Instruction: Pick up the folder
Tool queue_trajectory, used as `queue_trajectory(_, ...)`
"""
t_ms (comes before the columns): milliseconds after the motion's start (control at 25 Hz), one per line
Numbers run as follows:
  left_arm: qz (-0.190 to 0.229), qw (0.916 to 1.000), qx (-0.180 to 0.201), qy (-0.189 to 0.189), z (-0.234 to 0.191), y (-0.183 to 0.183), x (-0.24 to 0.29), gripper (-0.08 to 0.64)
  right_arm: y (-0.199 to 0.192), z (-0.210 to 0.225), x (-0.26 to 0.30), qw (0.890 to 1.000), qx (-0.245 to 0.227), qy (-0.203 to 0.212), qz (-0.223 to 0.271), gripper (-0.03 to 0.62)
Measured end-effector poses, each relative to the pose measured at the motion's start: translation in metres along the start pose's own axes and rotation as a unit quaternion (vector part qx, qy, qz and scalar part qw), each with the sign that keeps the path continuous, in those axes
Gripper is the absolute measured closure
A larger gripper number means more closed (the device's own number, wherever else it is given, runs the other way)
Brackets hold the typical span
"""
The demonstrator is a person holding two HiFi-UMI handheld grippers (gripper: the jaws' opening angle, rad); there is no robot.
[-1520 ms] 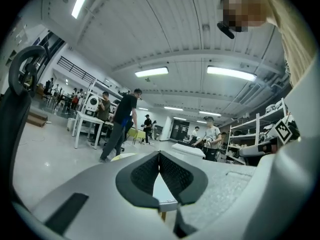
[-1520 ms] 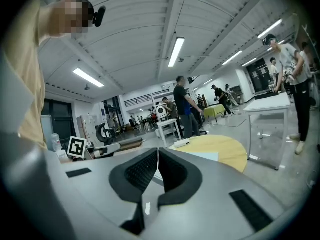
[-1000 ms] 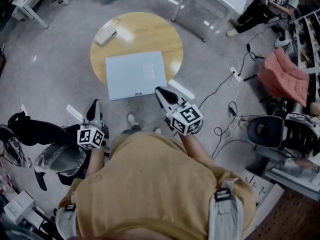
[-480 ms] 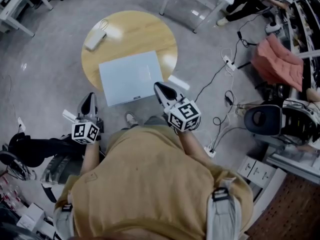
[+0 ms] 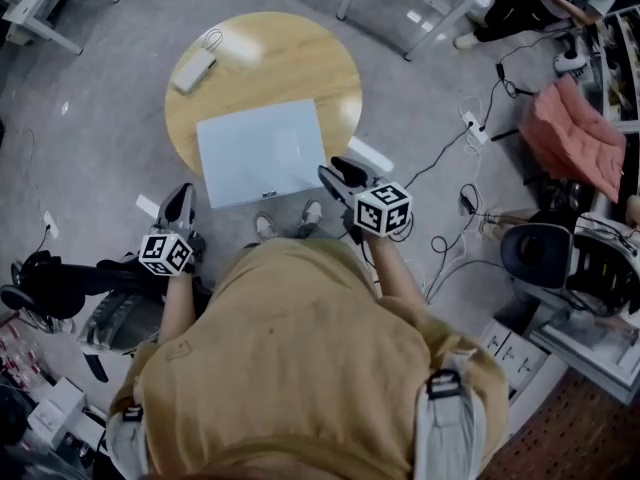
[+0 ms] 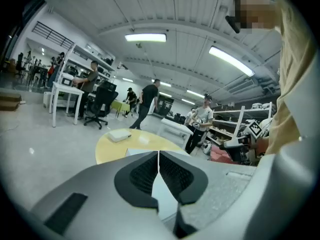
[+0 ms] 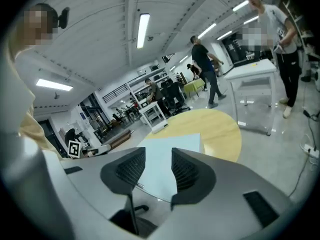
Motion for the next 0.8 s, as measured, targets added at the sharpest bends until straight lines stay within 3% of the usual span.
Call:
queue_trajectory(160,-0.052,0.9953,-0.080,-0.015,-0.026,-0.041,-0.001,0.528,-0.035,0.033,0.025,0.996,0.044,0.027,-0.076,0.357)
queue_trajectory(280,-0.057,0.9853,-0.160,-0.020,-0.041,-0.064,0.001,0.316,-0.059,0.056,0.039,0.984,0.129,0.058,-0.109,0.305)
queue_trajectory(400,-0.077,0.9697,-0.229,-0.037,-0.052,-0.092,0.004,0.242,-0.080,0.071,0.047,0.967,0.211,0.065,-0.129,0.281)
queue_trajectory(560,-0.123,0.9398,-0.316,-0.045,-0.059,-0.122,0.001,0.150,-0.102,0.078,0.060,0.951,0.243,0.074,-0.176,0.270)
queue_trajectory(680,-0.117,0.9271,-0.351,-0.061,-0.062,-0.131,0.007,0.133,-0.117,0.086,0.067,0.940,0.269,0.082,-0.195,0.255)
queue_trajectory(720,-0.100,0.9164,-0.377,-0.091,-0.057,-0.130,0.016,0.133,-0.120,0.087,0.070,0.935,0.280,0.089,-0.196,0.253)
queue_trajectory(800,-0.065,0.8848,-0.431,-0.164,-0.038,-0.128,0.035,0.133,-0.125,0.081,0.073,0.927,0.295,0.108,-0.206,0.248)
Point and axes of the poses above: the fingertips, and each gripper's own axes: x forward along the fingers, z to its right, y out of its top, the point moved 5 cm from there along -x, backward along the fingers, and after that the axes turned 12 degrees about -y, right-handed, at the moved point
